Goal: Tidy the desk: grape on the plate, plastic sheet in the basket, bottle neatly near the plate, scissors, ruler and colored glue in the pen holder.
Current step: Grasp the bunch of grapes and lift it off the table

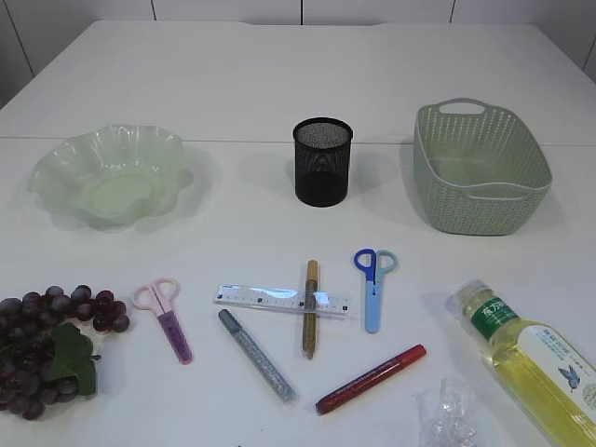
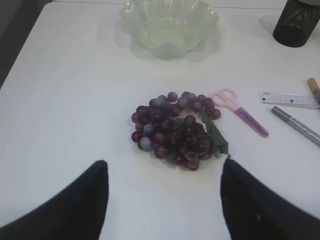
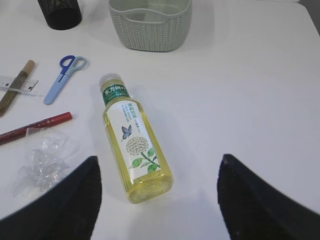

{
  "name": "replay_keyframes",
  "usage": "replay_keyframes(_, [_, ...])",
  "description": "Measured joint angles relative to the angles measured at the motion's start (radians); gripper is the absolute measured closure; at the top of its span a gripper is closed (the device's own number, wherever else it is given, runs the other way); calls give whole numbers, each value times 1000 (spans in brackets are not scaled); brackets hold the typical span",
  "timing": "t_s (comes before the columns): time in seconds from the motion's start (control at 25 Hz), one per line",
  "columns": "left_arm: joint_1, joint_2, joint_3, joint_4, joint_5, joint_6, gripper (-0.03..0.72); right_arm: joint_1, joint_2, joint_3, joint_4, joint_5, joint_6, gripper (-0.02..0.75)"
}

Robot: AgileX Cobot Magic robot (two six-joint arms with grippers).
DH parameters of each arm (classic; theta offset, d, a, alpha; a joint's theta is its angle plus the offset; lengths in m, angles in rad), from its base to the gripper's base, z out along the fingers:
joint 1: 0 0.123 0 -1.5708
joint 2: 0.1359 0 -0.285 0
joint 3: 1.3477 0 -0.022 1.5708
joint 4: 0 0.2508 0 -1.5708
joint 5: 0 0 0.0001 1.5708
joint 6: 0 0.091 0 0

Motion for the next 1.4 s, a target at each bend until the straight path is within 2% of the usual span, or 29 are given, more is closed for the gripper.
replay_keyframes(1.4, [0, 0, 0, 0, 0, 0, 211, 0, 0, 0, 2, 0, 0, 174])
